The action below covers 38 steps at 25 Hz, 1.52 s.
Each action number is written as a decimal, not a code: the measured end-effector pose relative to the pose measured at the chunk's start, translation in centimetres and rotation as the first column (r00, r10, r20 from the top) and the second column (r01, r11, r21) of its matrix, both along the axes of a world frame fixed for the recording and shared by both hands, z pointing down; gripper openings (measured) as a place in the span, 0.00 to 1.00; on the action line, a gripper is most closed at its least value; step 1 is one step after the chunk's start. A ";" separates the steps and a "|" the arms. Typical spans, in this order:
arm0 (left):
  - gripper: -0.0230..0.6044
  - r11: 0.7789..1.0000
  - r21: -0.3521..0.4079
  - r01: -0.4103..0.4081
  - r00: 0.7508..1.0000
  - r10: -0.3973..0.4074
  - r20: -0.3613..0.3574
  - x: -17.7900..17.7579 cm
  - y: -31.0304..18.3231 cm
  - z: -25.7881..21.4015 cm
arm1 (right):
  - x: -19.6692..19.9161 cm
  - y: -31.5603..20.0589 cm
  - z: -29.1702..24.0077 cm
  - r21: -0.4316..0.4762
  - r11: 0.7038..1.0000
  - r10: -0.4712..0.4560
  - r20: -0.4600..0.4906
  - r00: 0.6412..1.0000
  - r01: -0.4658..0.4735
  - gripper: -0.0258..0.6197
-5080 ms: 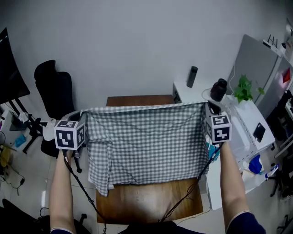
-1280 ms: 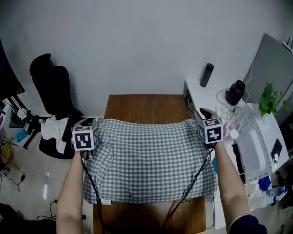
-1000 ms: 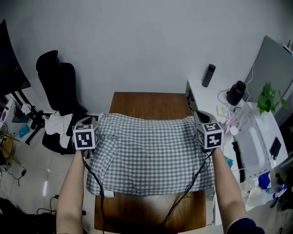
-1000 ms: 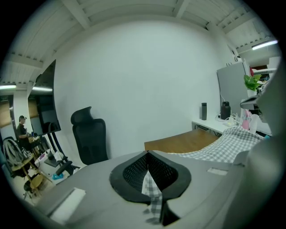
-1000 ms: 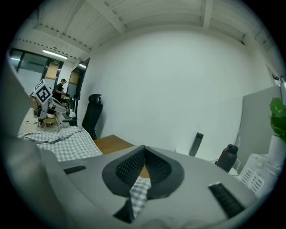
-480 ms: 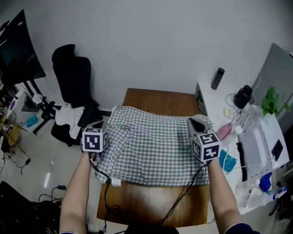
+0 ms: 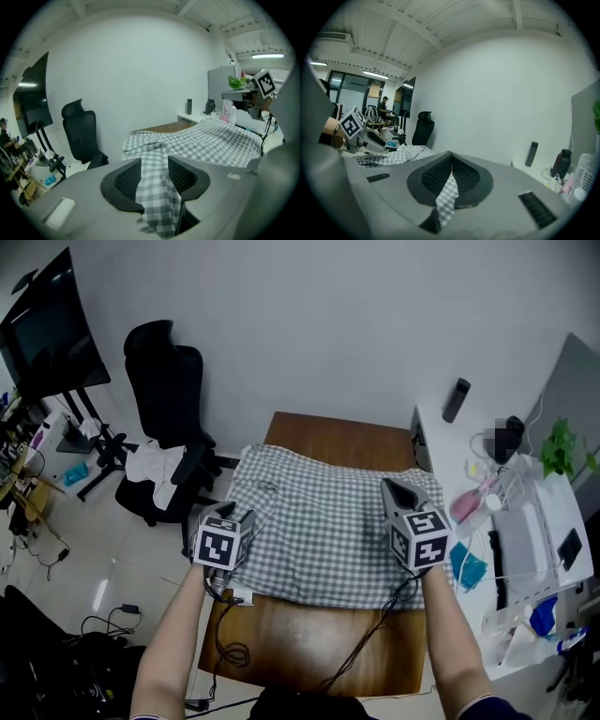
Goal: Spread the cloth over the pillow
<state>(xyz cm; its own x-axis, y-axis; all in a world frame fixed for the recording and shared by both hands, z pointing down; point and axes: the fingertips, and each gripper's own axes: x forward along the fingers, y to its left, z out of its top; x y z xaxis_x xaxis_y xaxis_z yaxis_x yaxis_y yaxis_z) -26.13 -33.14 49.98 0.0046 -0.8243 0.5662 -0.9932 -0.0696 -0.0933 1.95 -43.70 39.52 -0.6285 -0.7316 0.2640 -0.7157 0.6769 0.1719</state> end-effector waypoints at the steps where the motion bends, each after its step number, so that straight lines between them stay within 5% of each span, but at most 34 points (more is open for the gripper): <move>1: 0.35 1.000 -0.015 -0.016 1.000 0.016 0.012 0.8 0.4 0.7 | 0.0 0.1 0.0 0.000 1.000 -0.003 0.000 1.000 0.003 0.04; 8: 0.37 0.997 -0.078 0.000 0.997 0.006 0.077 1.5 1.2 4.1 | 0.9 0.6 0.0 -0.005 1.000 -0.009 0.009 1.000 0.009 0.04; 15: 0.07 0.995 -0.071 0.073 0.980 -0.058 0.192 -0.1 1.6 4.4 | 1.2 1.8 0.7 -0.029 0.999 -0.021 0.041 0.999 0.023 0.04; 22: 0.07 0.996 -0.025 0.089 0.987 -0.085 0.134 -1.9 1.9 2.8 | 0.3 4.0 1.3 -0.048 0.999 -0.023 0.044 0.999 0.025 0.04; 38: 0.06 0.957 -0.054 0.285 0.959 -0.284 0.018 -16.7 3.6 4.8 | -4.4 6.8 1.7 -0.063 0.998 0.004 -0.006 1.000 -0.005 0.04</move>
